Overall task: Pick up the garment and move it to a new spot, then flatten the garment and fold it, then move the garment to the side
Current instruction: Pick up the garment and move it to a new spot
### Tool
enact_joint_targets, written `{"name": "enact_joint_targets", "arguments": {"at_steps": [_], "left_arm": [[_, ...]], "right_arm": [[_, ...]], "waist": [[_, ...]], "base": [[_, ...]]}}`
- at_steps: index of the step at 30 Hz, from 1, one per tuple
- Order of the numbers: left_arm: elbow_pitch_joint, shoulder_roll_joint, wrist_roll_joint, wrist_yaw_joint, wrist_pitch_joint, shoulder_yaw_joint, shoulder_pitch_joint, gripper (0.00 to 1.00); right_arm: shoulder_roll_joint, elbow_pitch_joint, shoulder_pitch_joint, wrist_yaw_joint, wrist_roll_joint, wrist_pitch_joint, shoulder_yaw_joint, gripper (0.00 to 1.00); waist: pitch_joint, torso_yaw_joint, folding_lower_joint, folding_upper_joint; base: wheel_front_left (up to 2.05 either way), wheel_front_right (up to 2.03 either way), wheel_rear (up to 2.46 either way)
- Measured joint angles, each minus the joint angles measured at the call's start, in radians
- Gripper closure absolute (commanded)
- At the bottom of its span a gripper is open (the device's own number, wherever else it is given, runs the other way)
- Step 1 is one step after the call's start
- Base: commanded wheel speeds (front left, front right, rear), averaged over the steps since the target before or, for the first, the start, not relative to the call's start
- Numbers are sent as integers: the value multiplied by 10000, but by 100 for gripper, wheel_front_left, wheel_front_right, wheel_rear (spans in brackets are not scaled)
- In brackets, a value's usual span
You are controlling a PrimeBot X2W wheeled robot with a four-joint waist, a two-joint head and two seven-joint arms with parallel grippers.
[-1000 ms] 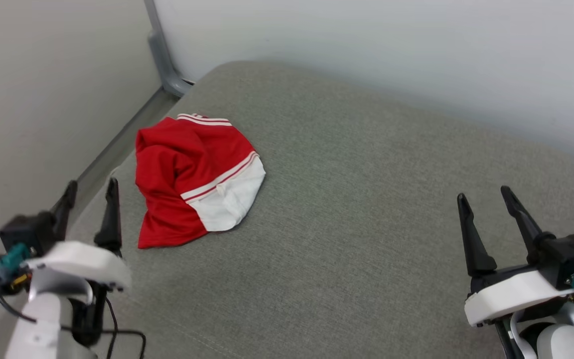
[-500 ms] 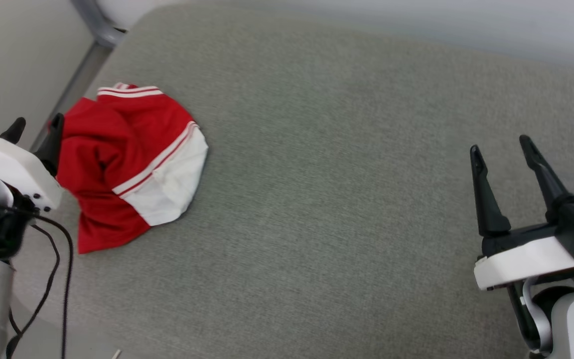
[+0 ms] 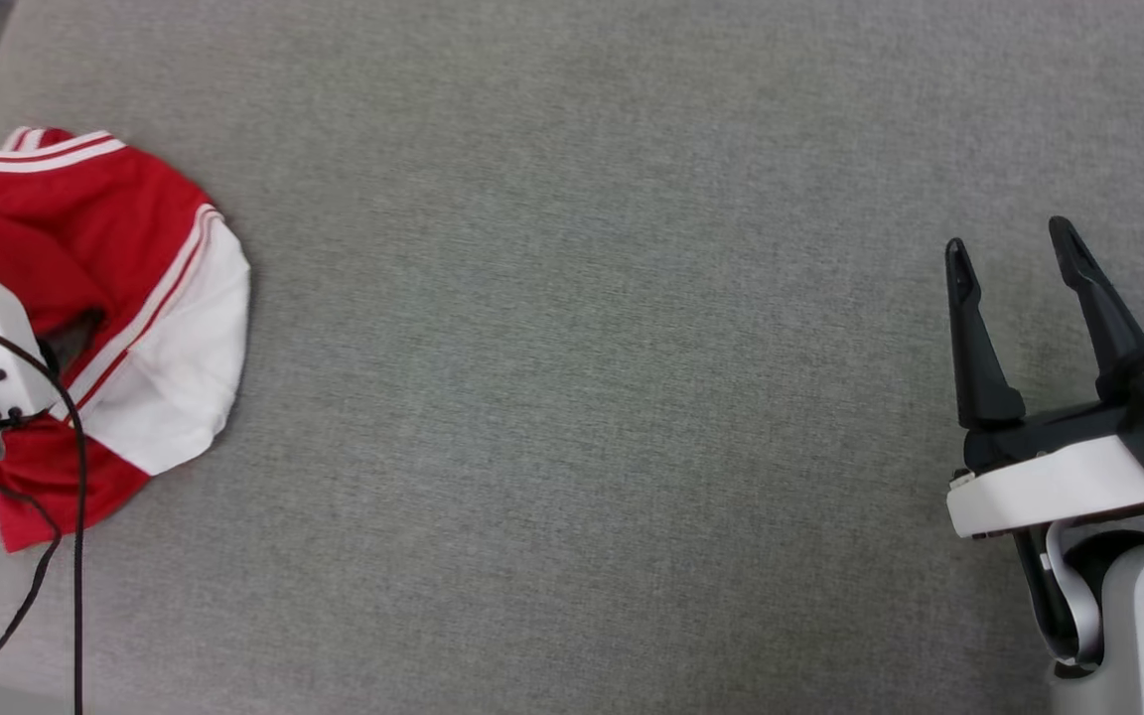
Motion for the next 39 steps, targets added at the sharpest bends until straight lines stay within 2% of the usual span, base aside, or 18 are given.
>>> {"name": "enact_joint_targets", "arguments": {"at_steps": [6,11,12,13,15,21,31,39], "left_arm": [[920,42,-713,0,1129,-236,-130,0],[1300,-54,-811,2,1269,-483,-315,0],[1373,-77,-786,4,1208,-583,-347,33],[1436,-100,-696,4,1160,-709,-378,58],[1632,-176,-512,2,930,-909,-462,100],[2140,-428,17,-4,-59,-1381,-579,100],[2435,-623,1350,178,-4090,-1643,-1284,100],[2414,-1066,1941,355,-6245,-1891,-1646,100]], "right_arm": [[0,111,-167,0,27,-73,44,0],[0,117,-249,0,25,-12,23,0],[0,113,-259,2,25,0,15,0],[0,117,-266,0,25,4,6,0],[0,140,-265,0,27,13,4,0],[0,297,-199,0,19,44,6,0],[-2,692,380,0,414,-84,-209,0],[0,963,965,2,738,-178,-274,0]], "waist": [[326,-325,-2,0],[347,-404,-2,1],[319,-407,-3,1],[279,-402,-3,0],[172,-387,-3,1],[-312,-326,-2,1],[-1634,-172,-2,0],[-2828,-285,-3,0]], "base": [[0,0,0],[0,0,0],[0,0,0],[0,0,0],[0,0,0],[0,0,0],[0,0,0],[0,0,0]]}}
